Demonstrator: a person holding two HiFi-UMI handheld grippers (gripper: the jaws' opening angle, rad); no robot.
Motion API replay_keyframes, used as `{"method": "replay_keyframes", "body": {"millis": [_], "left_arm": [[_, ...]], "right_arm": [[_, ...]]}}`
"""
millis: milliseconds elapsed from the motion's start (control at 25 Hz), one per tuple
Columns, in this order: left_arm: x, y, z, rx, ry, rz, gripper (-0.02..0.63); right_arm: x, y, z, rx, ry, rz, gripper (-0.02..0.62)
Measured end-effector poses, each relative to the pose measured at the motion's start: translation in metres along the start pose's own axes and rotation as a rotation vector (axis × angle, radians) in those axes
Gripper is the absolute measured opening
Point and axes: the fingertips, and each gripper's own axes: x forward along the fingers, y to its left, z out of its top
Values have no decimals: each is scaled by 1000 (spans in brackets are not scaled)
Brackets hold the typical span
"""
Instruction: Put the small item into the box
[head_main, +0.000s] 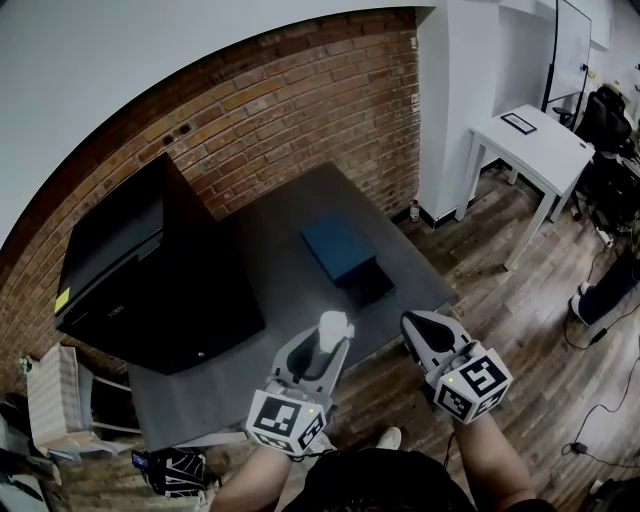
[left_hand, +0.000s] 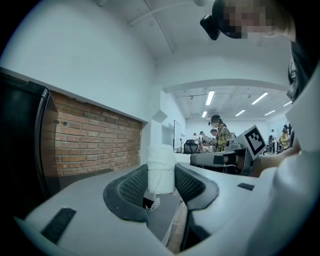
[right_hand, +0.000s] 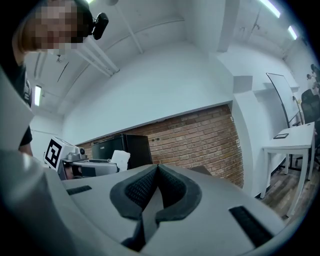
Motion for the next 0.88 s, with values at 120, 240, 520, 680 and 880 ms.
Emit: {"method": "replay_keyframes", "body": {"millis": [120,240,520,680,880], "left_arm": [[3,-4,1,7,2,6,190],[6,-6,2,15,6,15,190],[11,-7,6,25,4,35,190],[14,-3,1,20,14,34,190],[30,-1,-4,4,25,26,190]], "right_arm": [[-3,-3,0,5,-3,8,18],[-5,-6,4,10,-12,15,17],[-6,-14,10,16,-25,28,17],[-4,-18,8,27,-23,19,17],[-5,-30,6,33,-21,-3,17]]}}
